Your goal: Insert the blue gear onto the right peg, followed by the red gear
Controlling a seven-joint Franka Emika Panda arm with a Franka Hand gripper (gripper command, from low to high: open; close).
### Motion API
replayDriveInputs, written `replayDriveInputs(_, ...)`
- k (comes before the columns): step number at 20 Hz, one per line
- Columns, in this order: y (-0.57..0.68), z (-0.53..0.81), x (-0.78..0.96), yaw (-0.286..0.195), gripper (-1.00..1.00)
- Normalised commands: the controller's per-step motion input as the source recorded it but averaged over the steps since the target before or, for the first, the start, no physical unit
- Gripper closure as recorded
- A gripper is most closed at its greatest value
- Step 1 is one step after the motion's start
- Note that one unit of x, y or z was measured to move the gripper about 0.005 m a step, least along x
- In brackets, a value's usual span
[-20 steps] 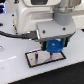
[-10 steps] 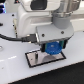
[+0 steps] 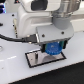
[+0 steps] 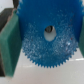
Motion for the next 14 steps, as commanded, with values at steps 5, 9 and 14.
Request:
replayDriveInputs(5,0.0,-0.18,0.3,0.0,1.0)
replayDriveInputs(9,0.0,0.02,0.07,0.0,1.0)
replayDriveInputs(14,0.0,0.16,-0.05,0.0,1.0)
